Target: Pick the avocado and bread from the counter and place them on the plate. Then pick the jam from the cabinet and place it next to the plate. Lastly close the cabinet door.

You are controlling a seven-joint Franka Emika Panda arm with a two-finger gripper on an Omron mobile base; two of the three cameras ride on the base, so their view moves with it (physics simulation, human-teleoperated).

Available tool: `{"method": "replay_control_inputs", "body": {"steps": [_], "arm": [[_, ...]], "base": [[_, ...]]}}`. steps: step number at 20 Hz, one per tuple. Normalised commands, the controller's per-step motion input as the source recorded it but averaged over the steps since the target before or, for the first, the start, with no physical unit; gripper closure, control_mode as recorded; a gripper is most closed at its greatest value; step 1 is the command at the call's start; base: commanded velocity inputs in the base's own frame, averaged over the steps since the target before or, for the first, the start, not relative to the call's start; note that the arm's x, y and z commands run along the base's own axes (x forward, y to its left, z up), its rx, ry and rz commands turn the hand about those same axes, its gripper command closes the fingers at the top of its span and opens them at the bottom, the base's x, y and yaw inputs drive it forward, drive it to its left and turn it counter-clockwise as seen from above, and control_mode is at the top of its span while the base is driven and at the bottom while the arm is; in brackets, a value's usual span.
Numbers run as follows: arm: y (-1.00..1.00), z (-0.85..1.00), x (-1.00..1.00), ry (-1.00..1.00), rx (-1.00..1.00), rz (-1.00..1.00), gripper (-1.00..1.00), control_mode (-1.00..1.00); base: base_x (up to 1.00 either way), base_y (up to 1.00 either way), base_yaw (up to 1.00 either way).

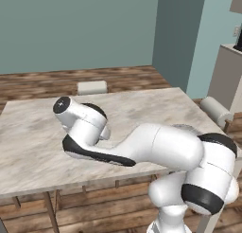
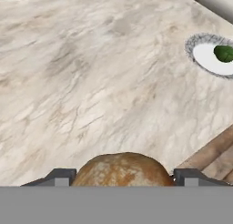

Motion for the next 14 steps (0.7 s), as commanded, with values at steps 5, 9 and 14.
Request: {"method": "replay_control_inputs", "body": {"steps": [5,9,14], "arm": [[-1.00,0.18,0.25,0.00,0.03,-0.14,1.00,-1.00],[-1.00,0.02,0.29,0.00,0.11,-0.01,1.00,-1.00],[-0.99,0.00,0.37,0.00,0.19,0.00,1.00,-1.00]], "base": [[0.00,0.00,0.00],[0.00,0.00,0.00],[0.00,0.00,0.00]]}}
